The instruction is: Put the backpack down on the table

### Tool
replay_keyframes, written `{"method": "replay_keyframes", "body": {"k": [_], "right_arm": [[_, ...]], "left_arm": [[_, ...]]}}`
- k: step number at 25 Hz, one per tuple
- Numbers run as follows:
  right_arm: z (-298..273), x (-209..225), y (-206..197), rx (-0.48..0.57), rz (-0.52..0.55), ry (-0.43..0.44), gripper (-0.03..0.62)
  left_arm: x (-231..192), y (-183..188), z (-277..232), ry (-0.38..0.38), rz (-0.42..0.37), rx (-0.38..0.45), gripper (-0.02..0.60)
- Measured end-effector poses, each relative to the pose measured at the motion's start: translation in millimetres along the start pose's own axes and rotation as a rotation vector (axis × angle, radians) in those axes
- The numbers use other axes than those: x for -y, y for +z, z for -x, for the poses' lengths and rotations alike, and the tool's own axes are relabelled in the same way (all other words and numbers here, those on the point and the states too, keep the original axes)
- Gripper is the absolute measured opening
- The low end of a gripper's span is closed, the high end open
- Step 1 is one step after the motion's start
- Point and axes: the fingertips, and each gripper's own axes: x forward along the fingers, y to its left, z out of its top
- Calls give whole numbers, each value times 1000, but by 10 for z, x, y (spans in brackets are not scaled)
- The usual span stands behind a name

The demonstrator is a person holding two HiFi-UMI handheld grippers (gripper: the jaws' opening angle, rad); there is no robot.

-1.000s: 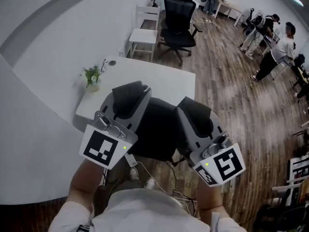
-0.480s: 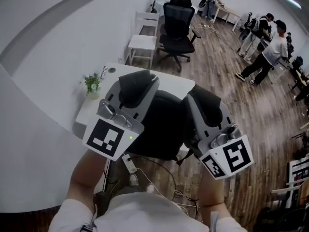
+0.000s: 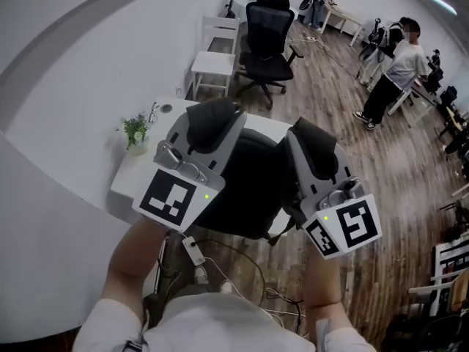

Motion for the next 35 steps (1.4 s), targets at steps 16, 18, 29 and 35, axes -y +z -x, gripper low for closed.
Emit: {"method": "replay_keyframes", "body": {"k": [16,18,29,35], "right_arm": [[-640,418,-572,-34,20,-44,55],[-677,425,-699,-53,14,-42,55],[-805,496,-1419,-211,-58,-12,57],[-860,510,-1821,-272,-115,-18,57]], "left_arm": [[-459,-720,-416,-8,-24,-15,35],[-471,-861,-439,-11,-6,-35,37],[-434,-1650,-599,-16,64,-206,37],[-386,-2061,-610,-26,115,-274,38]]}}
